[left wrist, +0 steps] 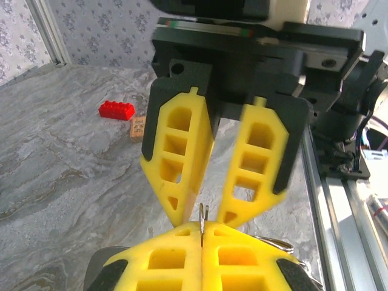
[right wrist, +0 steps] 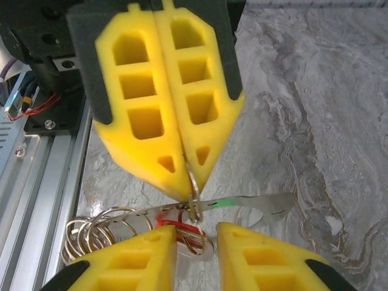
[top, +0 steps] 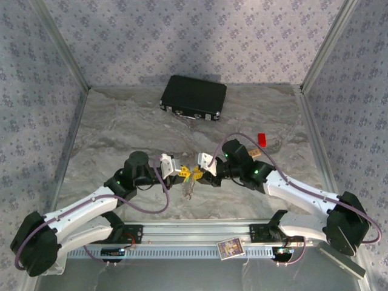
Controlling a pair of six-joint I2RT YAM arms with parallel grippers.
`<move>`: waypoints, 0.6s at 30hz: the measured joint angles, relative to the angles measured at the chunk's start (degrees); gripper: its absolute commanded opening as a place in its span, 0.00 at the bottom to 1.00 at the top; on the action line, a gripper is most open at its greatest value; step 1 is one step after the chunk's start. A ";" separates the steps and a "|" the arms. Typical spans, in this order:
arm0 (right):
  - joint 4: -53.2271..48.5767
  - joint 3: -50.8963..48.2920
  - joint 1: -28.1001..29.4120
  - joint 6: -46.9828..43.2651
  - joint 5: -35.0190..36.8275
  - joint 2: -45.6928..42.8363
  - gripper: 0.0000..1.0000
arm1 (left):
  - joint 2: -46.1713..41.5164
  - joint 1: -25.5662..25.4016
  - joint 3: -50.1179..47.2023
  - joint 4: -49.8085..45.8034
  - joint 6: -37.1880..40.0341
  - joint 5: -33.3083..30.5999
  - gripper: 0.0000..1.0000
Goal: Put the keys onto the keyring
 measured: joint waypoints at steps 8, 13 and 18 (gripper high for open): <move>3.48 -1.11 0.22 0.11 -0.11 -1.75 0.25 | 0.72 -0.02 -0.87 3.93 -3.61 0.63 0.00; 4.76 -1.51 0.46 0.48 -0.07 -2.12 0.20 | 0.74 0.00 -1.09 5.18 -4.20 1.07 0.00; 4.98 -1.55 0.74 1.20 -0.09 -2.16 0.10 | 0.74 0.00 -1.73 6.47 -4.70 1.22 0.00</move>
